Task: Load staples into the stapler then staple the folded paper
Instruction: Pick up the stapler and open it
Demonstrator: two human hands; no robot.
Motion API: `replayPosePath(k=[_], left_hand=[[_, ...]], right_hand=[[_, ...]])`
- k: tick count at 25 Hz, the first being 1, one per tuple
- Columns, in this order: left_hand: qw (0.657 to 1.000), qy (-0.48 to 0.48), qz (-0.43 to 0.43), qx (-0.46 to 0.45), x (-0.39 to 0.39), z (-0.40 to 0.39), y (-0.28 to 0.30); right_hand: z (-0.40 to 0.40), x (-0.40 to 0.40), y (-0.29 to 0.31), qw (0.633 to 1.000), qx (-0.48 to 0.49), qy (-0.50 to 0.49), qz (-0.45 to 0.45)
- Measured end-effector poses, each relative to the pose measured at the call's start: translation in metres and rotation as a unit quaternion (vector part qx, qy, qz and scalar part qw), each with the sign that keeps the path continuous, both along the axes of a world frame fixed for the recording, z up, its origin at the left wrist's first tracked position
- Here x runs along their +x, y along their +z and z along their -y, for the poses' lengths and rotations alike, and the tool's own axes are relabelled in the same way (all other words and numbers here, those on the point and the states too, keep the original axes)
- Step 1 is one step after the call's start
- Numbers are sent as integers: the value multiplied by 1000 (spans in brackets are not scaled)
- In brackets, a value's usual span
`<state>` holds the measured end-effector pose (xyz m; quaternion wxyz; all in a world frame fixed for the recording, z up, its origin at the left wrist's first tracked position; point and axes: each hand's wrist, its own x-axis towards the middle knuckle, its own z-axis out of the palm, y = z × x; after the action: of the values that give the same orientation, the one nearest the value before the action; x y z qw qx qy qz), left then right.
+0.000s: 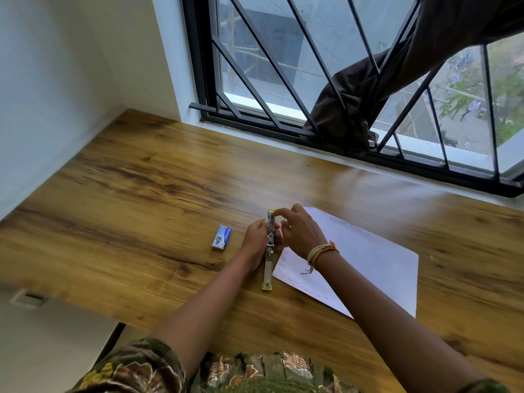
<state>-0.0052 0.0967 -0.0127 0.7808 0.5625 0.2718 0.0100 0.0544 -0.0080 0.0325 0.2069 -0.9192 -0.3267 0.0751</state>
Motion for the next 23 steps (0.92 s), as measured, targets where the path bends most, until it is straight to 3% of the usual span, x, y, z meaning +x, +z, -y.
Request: replayPosePath(k=[14, 19, 23], left_hand=[[997, -27, 4, 67, -4, 7, 9], [996, -3, -14, 91, -1, 5, 5], [996, -3, -23, 88, 1, 3, -1]], right_hand=[[-12, 14, 1, 992, 57, -27, -113], [-14, 5, -3, 993, 58, -9, -104], [-7, -13, -18, 989, 129, -27, -73]])
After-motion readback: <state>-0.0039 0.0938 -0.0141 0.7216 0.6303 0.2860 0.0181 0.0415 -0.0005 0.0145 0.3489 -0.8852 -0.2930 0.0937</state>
